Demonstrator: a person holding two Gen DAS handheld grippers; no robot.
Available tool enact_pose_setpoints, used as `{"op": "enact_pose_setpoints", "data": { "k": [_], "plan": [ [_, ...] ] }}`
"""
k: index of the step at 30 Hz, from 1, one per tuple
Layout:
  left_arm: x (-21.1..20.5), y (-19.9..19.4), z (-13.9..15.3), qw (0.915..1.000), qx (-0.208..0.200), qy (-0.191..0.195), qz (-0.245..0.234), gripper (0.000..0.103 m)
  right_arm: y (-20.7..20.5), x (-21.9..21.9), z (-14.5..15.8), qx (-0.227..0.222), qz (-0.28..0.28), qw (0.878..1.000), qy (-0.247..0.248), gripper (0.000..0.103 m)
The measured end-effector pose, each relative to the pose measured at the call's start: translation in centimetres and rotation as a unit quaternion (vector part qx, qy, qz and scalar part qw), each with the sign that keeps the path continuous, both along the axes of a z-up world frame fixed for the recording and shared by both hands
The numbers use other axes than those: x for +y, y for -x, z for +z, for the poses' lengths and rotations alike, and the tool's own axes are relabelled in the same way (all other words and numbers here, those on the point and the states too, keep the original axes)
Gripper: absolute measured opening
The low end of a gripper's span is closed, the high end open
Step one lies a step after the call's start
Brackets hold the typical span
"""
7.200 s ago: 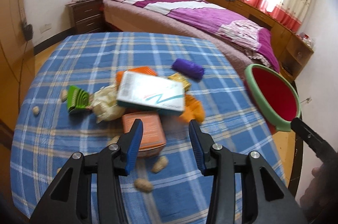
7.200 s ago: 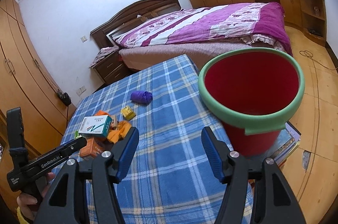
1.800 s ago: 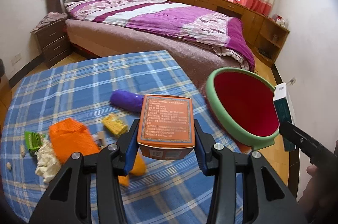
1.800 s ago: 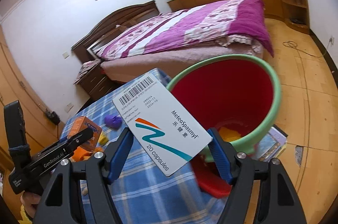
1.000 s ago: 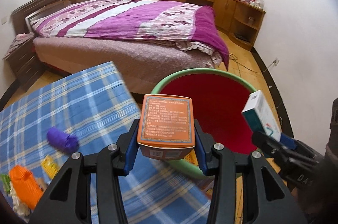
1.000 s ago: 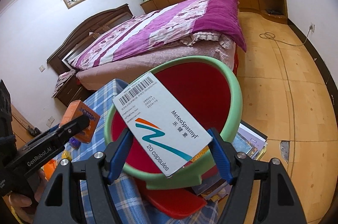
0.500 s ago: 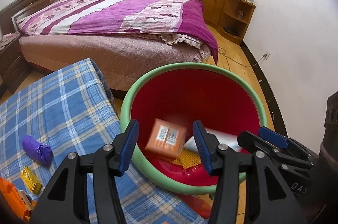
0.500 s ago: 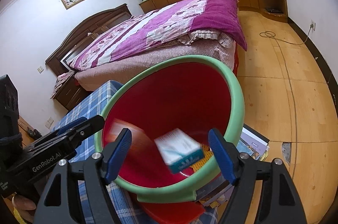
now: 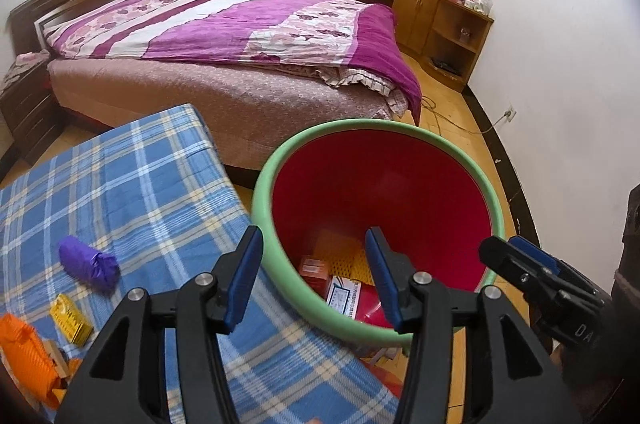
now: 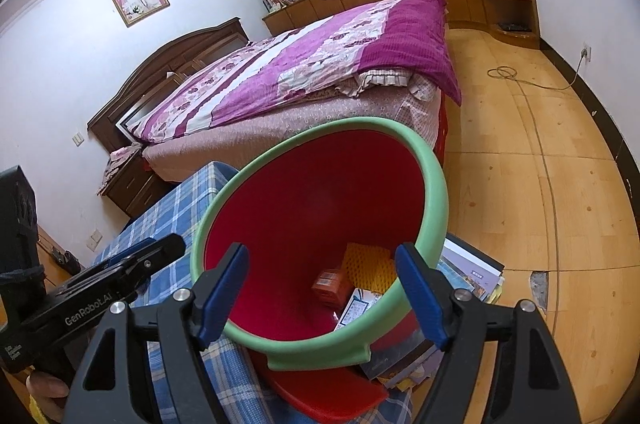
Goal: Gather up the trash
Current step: 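Move both open grippers back toward the bed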
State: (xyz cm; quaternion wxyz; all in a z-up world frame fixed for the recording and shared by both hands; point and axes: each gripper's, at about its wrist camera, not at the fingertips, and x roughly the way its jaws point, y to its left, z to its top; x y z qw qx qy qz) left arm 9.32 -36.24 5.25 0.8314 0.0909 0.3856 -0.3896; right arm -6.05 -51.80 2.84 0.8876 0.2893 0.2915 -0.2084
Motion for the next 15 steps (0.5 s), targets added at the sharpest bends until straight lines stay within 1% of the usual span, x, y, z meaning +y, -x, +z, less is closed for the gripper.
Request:
{"op": "enact_pose_setpoints", "data": {
  "k": [7, 15],
  "plan": [
    [3.2, 0.2, 0.7, 0.9995, 0.000, 0.005, 0.031, 0.053, 0.5, 1.5, 0.8, -0.006, 0.007, 1.000, 0.004, 0.078],
    [7.3, 0.5, 1.4, 0.9975, 0.000, 0.007, 0.070, 0.053, 0.6, 3.8, 1.9, -0.011, 0.027, 1.000, 0.008, 0.078]
  ]
}}
